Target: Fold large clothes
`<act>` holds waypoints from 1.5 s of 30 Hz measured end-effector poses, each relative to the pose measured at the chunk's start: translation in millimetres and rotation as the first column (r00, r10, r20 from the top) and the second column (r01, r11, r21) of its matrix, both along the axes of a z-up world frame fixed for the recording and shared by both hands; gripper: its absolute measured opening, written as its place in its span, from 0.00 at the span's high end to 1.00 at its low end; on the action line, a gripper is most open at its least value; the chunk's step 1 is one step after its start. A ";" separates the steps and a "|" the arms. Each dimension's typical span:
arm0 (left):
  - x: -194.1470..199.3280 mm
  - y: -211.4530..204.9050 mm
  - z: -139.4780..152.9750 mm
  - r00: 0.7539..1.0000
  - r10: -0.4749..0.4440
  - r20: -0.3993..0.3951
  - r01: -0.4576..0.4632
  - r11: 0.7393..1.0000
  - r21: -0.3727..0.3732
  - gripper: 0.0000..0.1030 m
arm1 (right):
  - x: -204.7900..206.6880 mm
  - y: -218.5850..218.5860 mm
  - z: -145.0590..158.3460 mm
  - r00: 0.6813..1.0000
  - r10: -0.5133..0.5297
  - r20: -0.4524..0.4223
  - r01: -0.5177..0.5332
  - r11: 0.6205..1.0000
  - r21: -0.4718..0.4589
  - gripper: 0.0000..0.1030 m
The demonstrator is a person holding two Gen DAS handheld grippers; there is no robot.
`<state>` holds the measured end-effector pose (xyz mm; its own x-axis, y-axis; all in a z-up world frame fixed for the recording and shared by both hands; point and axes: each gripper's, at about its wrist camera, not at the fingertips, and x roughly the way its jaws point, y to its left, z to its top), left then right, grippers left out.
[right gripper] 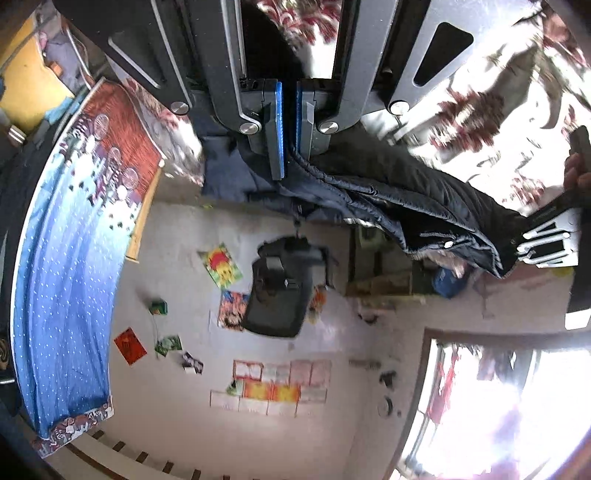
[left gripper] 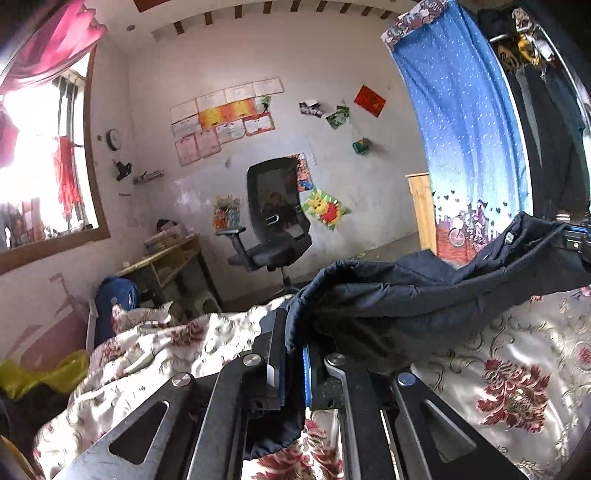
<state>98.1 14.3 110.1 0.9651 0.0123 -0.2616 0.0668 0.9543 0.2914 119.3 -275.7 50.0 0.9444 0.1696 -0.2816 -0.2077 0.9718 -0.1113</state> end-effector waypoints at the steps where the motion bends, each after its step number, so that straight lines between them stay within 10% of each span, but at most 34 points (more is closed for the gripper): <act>1: 2.7 1.5 9.5 1.000 -0.013 -0.007 0.014 1.000 0.005 0.94 | 0.9 -1.2 6.5 1.000 0.006 0.004 -0.006 1.000 0.011 0.96; 11: 24.8 8.1 65.4 1.000 -0.025 -0.001 0.025 1.000 0.016 0.95 | 32.9 5.7 65.0 0.999 0.042 0.000 -0.042 0.999 0.017 0.96; 25: 169.8 -0.1 59.3 0.987 0.127 -0.093 -0.123 0.991 0.056 0.94 | 223.2 42.5 87.9 0.991 -0.046 -0.127 0.016 0.974 -0.226 0.96; 45: 333.4 -15.8 -41.8 0.971 0.214 -0.107 -0.217 0.976 -0.015 0.94 | 385.6 49.1 -39.7 0.969 -0.196 -0.148 0.167 0.968 -0.186 0.96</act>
